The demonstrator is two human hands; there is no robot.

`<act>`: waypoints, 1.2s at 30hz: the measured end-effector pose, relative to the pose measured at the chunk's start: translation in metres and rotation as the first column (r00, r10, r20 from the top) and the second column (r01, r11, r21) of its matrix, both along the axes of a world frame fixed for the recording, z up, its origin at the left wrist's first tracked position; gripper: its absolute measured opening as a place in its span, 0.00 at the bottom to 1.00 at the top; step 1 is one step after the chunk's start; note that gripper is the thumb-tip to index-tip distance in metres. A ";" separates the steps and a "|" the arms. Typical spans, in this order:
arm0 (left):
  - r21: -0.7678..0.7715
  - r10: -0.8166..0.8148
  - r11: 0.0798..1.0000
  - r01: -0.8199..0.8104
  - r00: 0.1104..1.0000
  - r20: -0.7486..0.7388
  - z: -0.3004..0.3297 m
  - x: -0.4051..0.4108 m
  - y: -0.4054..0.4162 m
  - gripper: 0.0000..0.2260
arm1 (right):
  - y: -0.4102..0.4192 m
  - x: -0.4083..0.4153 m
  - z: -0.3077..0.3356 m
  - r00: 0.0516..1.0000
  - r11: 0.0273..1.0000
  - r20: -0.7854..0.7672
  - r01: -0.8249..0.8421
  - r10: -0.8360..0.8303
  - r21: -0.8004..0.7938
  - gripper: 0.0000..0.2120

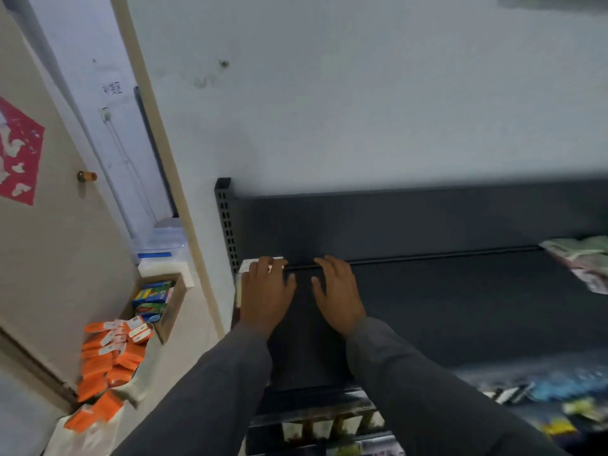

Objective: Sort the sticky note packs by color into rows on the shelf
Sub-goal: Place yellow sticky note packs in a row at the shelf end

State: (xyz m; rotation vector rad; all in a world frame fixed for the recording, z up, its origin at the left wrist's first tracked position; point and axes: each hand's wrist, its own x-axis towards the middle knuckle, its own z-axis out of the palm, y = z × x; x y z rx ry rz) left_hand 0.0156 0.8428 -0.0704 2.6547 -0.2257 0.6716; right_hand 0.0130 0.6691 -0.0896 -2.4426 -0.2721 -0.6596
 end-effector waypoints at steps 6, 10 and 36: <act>0.030 -0.221 0.975 0.220 0.973 0.059 0.019 -0.002 -0.177 0.14 | -0.169 -0.035 0.024 0.975 0.975 0.002 0.223 -0.223 -0.015 0.19; -0.017 -0.376 0.925 0.379 0.923 0.077 0.019 -0.017 -0.320 0.12 | -0.304 -0.079 0.038 0.913 0.913 -0.025 0.407 -0.407 -0.025 0.19; 0.137 -0.552 0.797 0.588 0.802 -0.228 -0.009 -0.019 -0.849 0.14 | -0.779 -0.131 0.013 0.653 0.808 -0.483 0.530 -0.583 -0.258 0.37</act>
